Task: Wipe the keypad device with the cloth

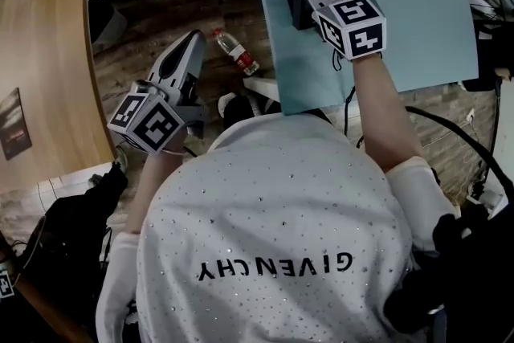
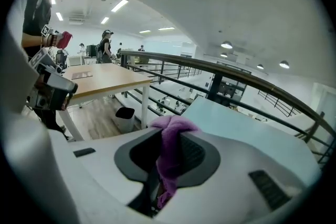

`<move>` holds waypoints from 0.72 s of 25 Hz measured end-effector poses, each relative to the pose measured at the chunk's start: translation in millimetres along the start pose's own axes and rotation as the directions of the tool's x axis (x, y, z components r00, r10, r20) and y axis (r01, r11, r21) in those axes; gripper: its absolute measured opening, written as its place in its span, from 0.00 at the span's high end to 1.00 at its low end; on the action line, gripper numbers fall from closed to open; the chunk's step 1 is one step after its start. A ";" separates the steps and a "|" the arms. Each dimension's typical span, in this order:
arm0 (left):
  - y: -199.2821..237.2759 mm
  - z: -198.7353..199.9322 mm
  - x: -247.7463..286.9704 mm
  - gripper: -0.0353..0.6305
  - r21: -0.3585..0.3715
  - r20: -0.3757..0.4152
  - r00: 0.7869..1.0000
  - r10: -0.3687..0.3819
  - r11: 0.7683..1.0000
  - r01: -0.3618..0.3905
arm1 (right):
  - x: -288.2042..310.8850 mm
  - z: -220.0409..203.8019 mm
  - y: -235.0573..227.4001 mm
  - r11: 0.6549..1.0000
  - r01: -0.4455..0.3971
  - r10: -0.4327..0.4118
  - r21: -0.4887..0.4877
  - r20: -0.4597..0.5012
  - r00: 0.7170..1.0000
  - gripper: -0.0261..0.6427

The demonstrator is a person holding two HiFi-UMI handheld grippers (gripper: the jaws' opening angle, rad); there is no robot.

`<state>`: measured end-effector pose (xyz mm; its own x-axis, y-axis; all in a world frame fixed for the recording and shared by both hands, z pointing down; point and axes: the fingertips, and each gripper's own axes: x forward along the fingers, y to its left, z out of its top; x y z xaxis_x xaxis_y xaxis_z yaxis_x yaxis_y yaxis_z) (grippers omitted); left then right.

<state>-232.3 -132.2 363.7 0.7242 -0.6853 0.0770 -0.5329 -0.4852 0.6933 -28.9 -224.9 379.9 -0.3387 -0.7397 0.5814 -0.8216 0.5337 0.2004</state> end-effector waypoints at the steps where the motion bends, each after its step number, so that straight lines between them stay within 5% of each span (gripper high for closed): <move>1: -0.5 -0.5 -0.1 0.95 0.000 0.004 1.000 0.001 1.000 -0.001 | -0.3 -0.9 -1.7 1.000 -0.005 0.005 0.002 -0.001 1.000 0.85; 18: -31.3 0.1 -2.6 0.95 0.049 0.046 0.998 0.041 0.998 -0.044 | -26.5 -39.0 -94.8 0.960 0.051 -0.071 0.276 0.062 0.996 0.85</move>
<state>-217.6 -115.3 341.7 0.6806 -0.7290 0.0728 -0.5847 -0.4807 0.6535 75.9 -239.9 376.3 -0.3076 -0.7996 0.5157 -0.9324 0.3614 0.0043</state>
